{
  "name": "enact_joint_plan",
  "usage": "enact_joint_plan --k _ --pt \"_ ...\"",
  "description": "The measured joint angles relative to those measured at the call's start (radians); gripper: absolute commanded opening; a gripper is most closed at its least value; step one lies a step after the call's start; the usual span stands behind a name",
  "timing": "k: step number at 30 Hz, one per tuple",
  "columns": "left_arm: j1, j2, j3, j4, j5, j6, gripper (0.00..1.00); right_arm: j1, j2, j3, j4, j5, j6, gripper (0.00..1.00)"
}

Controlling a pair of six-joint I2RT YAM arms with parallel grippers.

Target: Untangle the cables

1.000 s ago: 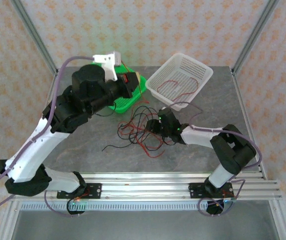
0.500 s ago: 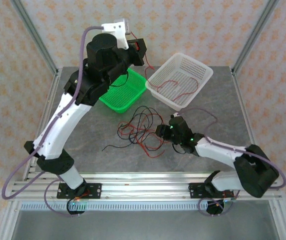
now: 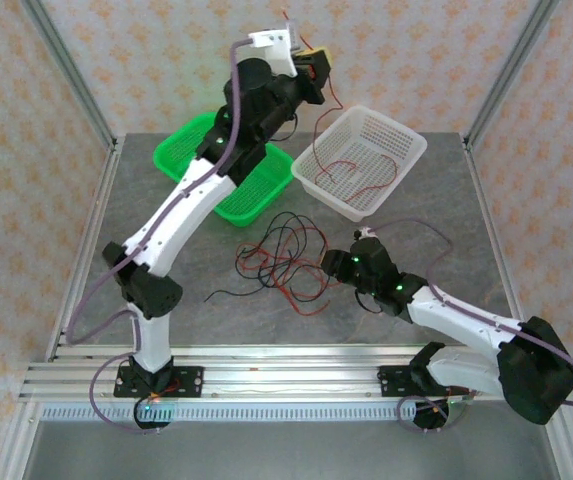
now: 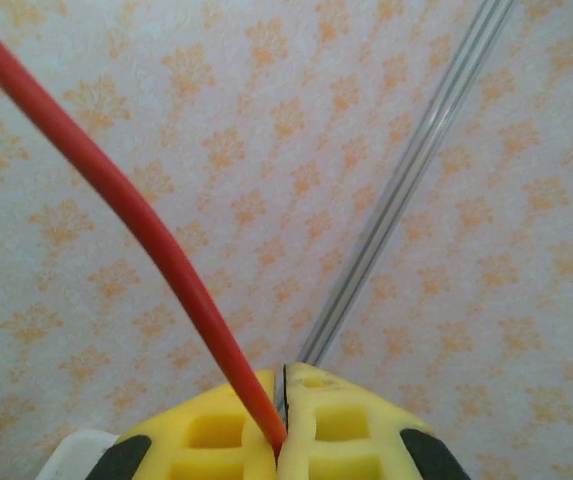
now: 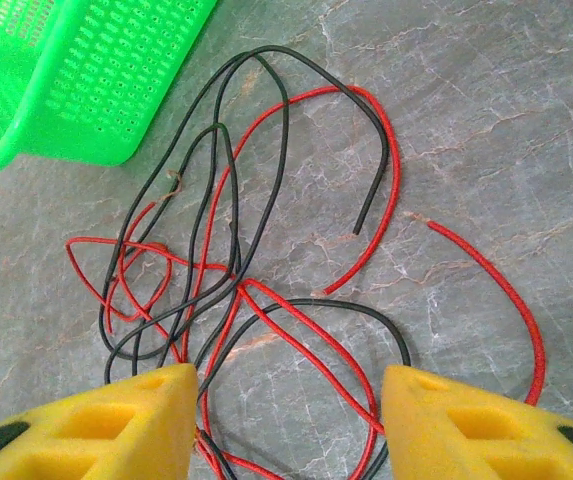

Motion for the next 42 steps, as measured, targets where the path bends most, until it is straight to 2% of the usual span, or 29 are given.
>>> enact_joint_plan --k 7,14,20,26,29,31,36,38,42 --pt "0.004 0.187 0.000 0.133 0.000 0.048 0.00 0.000 -0.026 -0.031 -0.005 0.000 0.014 0.51" --pt "0.004 0.346 0.000 0.151 0.000 0.051 0.00 0.000 -0.066 -0.056 -0.031 0.004 0.026 0.51" --pt "0.004 0.495 0.003 0.108 0.003 0.049 0.00 0.000 -0.070 -0.056 -0.043 0.007 0.026 0.51" --pt "0.003 0.620 0.048 -0.014 0.002 0.071 0.02 0.000 -0.066 -0.055 -0.050 0.011 0.026 0.51" --pt "0.001 0.652 0.074 -0.076 -0.008 0.100 0.24 0.000 -0.050 -0.054 -0.055 0.011 0.026 0.51" --pt "-0.003 0.660 0.090 -0.115 -0.024 0.125 0.43 0.000 -0.038 -0.053 -0.059 0.010 0.026 0.51" --pt "-0.024 0.659 0.129 -0.172 -0.059 0.185 0.71 0.000 -0.027 -0.047 -0.071 0.010 0.026 0.51" --pt "-0.034 0.657 0.139 -0.177 -0.071 0.208 0.79 0.000 -0.027 -0.039 -0.074 0.010 0.026 0.51" --pt "-0.052 0.648 0.156 -0.203 -0.102 0.251 0.88 0.000 -0.026 -0.026 -0.081 0.011 0.026 0.51"
